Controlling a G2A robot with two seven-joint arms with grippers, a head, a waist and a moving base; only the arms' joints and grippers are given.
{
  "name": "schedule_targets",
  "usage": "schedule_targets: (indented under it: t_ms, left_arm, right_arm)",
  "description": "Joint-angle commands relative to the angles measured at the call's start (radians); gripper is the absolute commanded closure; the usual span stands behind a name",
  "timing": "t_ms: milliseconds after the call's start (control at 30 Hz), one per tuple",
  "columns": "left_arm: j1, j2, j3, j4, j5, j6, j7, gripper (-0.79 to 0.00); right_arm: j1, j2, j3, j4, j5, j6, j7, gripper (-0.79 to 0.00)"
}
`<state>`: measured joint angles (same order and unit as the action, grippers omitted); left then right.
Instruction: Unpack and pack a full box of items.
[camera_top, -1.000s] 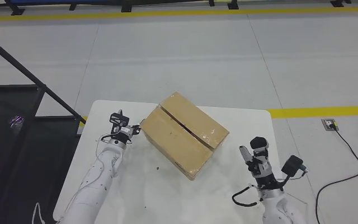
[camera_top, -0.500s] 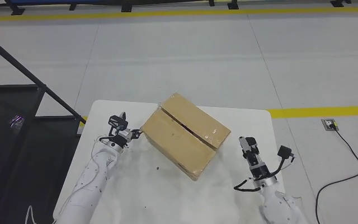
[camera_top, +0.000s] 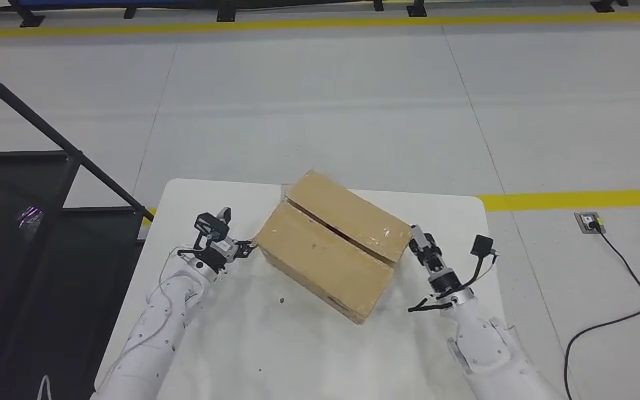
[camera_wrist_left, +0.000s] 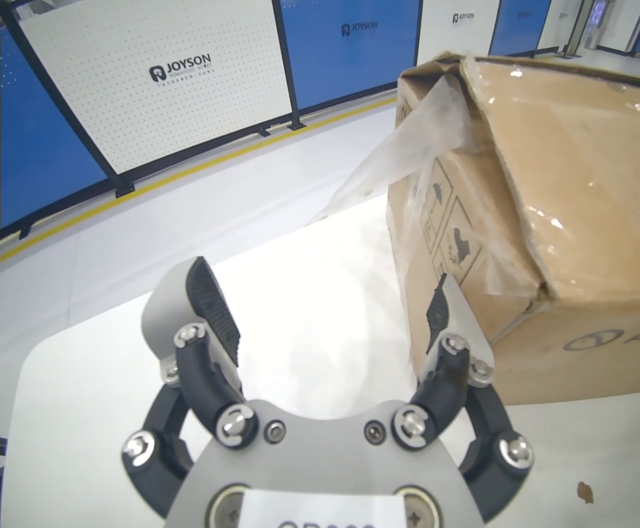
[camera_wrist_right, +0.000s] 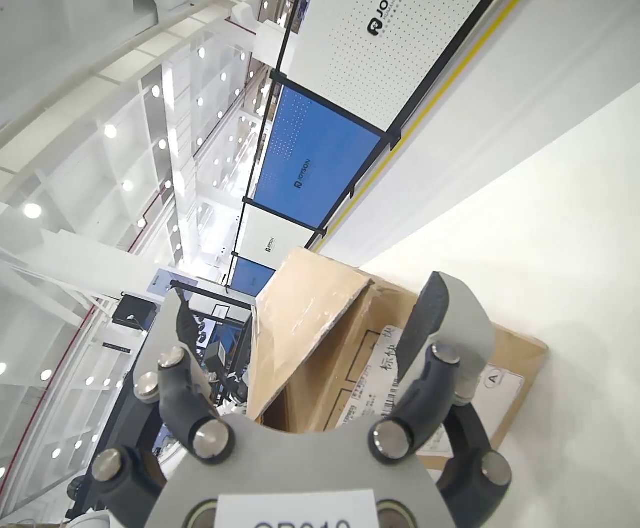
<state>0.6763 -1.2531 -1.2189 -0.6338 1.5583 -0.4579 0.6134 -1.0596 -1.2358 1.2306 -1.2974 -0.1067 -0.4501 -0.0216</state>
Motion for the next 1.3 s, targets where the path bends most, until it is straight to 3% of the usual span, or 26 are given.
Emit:
schedule_targets:
  t_ms: [0, 500, 567, 700, 833, 1000, 1267]
  left_arm:
    - [0.009, 0.004, 0.000, -0.011, 0.008, -0.007, 0.003, -0.785]
    - [0.060, 0.056, -0.030, -0.070, 0.103, -0.103, 0.071, -0.785]
    - [0.065, 0.055, -0.046, -0.069, 0.063, -0.073, 0.056, -0.785]
    - [0.061, 0.029, -0.049, -0.087, -0.059, 0.096, -0.067, -0.785]
    - [0.071, 0.019, -0.015, -0.109, -0.038, 0.124, -0.076, -0.785]
    - [0.075, 0.024, -0.009, -0.109, -0.021, 0.083, -0.058, -0.785]
    - [0.085, 0.048, -0.024, -0.127, 0.015, -0.056, -0.022, -0.785]
  right_arm:
    - [0.015, -0.004, -0.007, 0.011, 0.002, -0.006, 0.006, -0.785]
    - [0.083, -0.017, 0.014, 0.064, 0.017, -0.058, 0.033, -0.785]
    - [0.073, -0.016, 0.029, 0.056, 0.009, -0.079, 0.009, -0.785]
    - [0.026, -0.013, 0.064, 0.009, -0.044, -0.121, -0.060, -0.785]
    - [-0.028, -0.009, 0.097, -0.048, -0.083, -0.130, -0.101, -0.785]
    - [-0.087, -0.005, 0.135, -0.114, -0.104, -0.135, -0.110, -0.785]
    - [-0.135, -0.004, 0.164, -0.165, -0.113, -0.134, -0.107, -0.785]
